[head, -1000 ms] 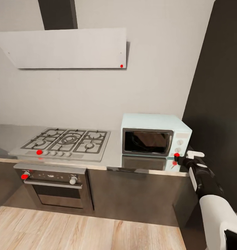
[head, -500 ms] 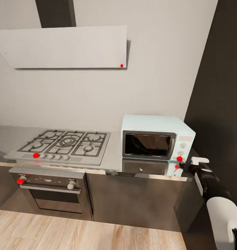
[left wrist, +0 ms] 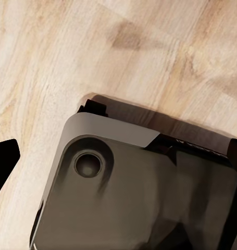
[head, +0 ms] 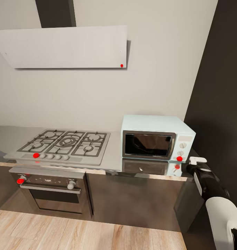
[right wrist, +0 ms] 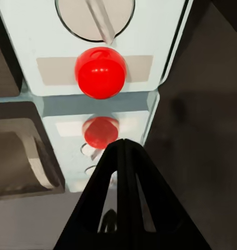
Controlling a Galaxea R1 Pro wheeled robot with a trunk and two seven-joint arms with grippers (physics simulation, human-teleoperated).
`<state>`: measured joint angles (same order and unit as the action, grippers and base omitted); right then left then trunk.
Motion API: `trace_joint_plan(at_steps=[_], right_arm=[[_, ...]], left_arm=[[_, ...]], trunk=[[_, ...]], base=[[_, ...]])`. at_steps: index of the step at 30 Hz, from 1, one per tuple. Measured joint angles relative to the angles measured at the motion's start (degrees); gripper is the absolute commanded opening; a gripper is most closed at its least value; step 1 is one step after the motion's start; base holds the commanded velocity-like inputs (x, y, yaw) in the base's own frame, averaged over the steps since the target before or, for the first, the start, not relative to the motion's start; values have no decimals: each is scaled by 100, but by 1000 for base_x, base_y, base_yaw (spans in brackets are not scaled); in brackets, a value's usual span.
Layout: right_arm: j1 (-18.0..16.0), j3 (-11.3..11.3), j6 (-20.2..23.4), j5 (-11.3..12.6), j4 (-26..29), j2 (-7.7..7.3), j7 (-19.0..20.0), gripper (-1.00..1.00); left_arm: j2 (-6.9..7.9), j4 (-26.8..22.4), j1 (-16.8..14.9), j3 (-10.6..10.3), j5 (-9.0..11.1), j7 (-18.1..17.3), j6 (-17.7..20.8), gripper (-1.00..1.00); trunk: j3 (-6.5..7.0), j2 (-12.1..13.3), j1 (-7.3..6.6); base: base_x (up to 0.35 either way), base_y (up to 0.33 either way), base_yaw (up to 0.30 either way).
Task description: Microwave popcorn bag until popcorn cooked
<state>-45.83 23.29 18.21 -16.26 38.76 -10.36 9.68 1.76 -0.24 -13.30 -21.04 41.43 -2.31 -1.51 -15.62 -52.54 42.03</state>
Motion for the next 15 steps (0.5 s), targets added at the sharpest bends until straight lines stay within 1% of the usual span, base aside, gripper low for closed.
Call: trace_joint_plan(at_steps=[7, 15], right_arm=[[0, -35, -7, -9, 16, -9, -8, -100], [0, -36, -17, -7, -33, 4, -10, -100]], left_arm=[[3, 0, -1, 0, 3, 8, 0, 100], [1, 0, 0, -1, -8, 8, 0, 100]], trunk=[[0, -1, 0], [0, -1, -2]], base=[[21, 0, 0], [218, 0, 0]])
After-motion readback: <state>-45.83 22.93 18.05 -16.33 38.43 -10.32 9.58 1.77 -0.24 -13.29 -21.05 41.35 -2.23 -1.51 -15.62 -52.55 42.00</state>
